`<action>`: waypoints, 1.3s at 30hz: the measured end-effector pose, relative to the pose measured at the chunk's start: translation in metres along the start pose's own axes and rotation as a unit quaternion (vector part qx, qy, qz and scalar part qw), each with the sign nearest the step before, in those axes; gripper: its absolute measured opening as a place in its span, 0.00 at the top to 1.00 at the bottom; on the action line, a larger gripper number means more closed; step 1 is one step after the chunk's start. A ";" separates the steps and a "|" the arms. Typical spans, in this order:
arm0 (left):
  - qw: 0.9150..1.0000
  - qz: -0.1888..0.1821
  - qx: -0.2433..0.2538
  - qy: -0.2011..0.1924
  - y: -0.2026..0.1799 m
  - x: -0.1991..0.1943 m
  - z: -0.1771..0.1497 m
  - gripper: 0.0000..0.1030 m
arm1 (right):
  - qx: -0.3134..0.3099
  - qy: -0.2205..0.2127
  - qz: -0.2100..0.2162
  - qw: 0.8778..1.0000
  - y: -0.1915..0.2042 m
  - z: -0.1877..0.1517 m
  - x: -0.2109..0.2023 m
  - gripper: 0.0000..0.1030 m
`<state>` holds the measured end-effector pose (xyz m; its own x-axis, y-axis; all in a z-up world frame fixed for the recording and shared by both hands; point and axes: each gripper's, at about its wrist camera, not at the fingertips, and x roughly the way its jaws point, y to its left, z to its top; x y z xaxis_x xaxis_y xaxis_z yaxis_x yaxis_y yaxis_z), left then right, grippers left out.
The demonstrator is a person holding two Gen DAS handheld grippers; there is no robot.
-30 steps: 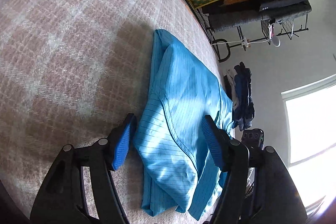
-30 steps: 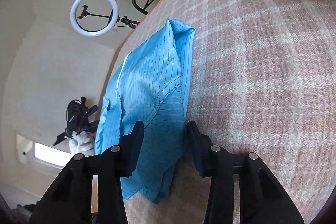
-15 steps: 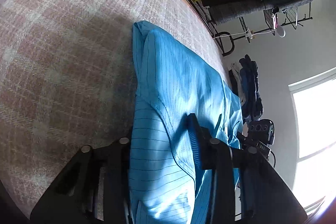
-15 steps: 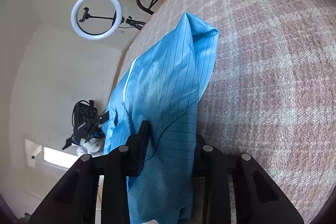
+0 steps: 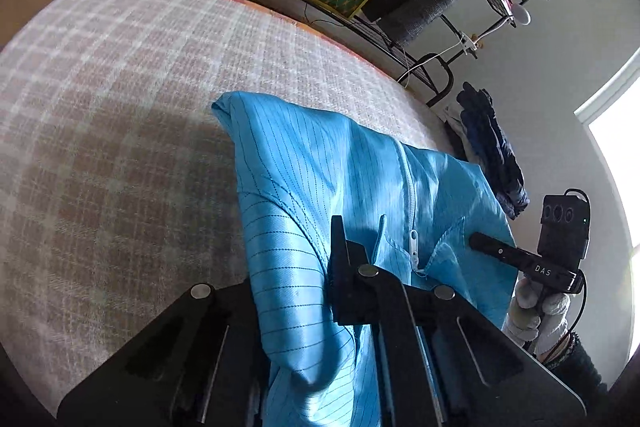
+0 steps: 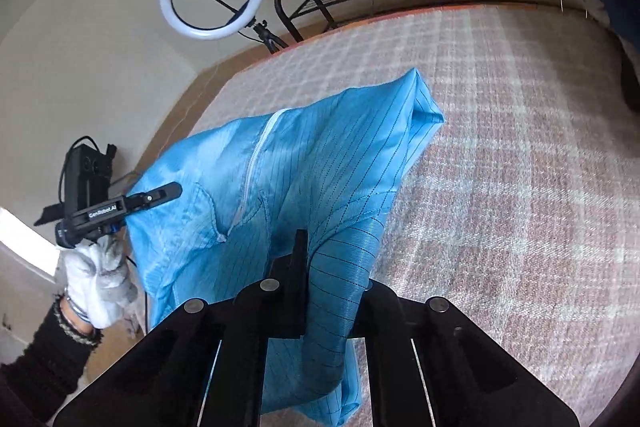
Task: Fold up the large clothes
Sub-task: 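Carry the held coat over the navy clothes stack with both grippers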
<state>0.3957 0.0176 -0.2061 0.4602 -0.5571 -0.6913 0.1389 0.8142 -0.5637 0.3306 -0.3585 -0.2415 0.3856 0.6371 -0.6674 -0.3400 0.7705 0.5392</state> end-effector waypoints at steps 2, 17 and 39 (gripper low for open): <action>1.000 -0.003 0.007 -0.003 -0.009 -0.005 -0.001 0.97 | -0.014 -0.005 -0.006 1.000 0.007 -0.001 -0.012 0.96; 0.997 -0.054 0.049 -0.018 -0.106 -0.014 0.020 0.98 | -0.028 -0.074 -0.049 0.996 0.000 0.008 -0.119 0.96; 0.975 -0.131 0.178 -0.021 -0.375 0.138 0.124 0.98 | -0.045 -0.198 -0.192 0.960 -0.128 0.100 -0.302 0.97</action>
<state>0.5157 -0.3441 -0.0341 0.4026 -0.7522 -0.5217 0.5480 0.6545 -0.5208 0.3434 -0.6477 -0.0570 0.7872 0.2775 -0.5507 -0.1734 0.9566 0.2342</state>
